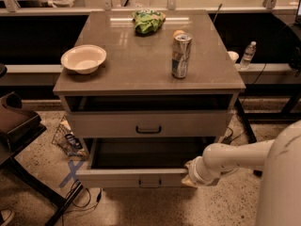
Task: Open middle drawer
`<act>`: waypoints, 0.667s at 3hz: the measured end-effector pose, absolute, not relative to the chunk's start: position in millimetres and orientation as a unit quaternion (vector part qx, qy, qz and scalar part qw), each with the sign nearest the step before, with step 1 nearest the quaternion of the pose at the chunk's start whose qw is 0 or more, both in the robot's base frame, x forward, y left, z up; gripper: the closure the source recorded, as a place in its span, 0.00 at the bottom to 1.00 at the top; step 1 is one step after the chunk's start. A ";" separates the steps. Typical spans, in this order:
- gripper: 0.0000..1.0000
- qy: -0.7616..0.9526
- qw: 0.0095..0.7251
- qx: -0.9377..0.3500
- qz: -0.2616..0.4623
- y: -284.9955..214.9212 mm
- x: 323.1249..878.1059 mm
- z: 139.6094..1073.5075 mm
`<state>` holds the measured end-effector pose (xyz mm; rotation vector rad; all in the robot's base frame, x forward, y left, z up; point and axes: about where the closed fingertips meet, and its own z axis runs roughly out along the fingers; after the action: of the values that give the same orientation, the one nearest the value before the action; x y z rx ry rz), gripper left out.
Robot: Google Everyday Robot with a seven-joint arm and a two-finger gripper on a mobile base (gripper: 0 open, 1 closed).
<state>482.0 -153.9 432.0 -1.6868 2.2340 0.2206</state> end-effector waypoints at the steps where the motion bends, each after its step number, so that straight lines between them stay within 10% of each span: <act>1: 0.94 0.789 0.155 -0.590 0.073 -157.1 470.9 435.2; 2: 1.00 0.789 0.150 -0.591 0.074 -156.9 467.8 435.1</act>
Offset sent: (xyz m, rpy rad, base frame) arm -0.1735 -0.0012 0.0163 -0.2415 0.3906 0.0528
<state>467.8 -156.9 435.1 -1.6975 2.2665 0.2114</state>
